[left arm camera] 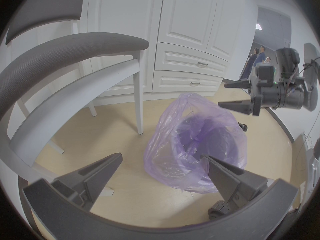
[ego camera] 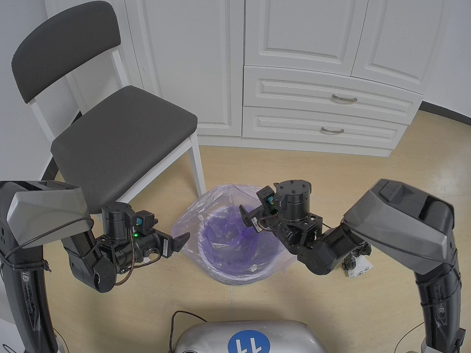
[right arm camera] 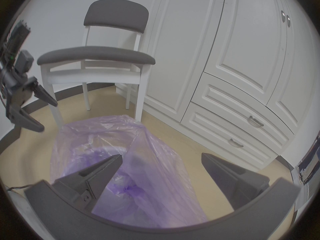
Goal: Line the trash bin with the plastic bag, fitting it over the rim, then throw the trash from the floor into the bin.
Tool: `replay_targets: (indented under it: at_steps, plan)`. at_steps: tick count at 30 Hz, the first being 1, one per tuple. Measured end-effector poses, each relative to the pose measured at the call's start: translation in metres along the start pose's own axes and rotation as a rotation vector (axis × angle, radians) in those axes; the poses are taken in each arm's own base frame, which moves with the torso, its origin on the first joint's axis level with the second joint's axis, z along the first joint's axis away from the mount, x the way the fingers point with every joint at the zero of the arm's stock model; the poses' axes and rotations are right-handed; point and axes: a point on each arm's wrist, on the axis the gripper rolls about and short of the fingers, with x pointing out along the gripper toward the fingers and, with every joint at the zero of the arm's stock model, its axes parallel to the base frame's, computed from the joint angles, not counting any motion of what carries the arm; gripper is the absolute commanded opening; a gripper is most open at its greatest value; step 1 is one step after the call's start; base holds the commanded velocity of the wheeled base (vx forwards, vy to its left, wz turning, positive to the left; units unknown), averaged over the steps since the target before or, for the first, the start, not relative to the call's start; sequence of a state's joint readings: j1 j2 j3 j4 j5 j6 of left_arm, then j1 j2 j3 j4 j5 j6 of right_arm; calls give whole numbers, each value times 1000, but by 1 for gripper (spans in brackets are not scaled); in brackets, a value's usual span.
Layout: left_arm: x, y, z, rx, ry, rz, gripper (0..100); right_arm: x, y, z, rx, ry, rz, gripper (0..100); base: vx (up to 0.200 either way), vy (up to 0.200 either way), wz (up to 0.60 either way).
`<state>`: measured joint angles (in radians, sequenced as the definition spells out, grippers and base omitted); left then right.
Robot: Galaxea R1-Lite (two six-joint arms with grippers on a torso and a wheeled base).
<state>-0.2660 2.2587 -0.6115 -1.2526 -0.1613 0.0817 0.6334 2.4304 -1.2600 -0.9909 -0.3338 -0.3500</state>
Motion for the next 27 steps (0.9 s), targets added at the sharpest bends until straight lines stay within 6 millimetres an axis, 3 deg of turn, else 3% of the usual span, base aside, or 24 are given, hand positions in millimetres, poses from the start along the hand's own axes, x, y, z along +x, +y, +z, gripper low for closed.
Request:
replay_targets:
  at_steps: [7, 15, 20, 27]
  plan:
    - [0, -4, 5, -30, -19, -8, 100, -35, -14, 5, 81, 81, 24, 100, 0, 0, 0]
    - [-4, -12, 19, -105, -15, -30, 100, -62, -30, 11, 411, 212, 19, 100, 0, 0, 0]
    - [0, -22, 26, -181, 65, -38, 100, -67, -38, 11, 551, 256, -3, 100, 0, 0, 0]
    - [6, -27, 37, -293, 195, -18, 100, -60, -40, 1, 607, 289, -2, 100, 0, 0, 0]
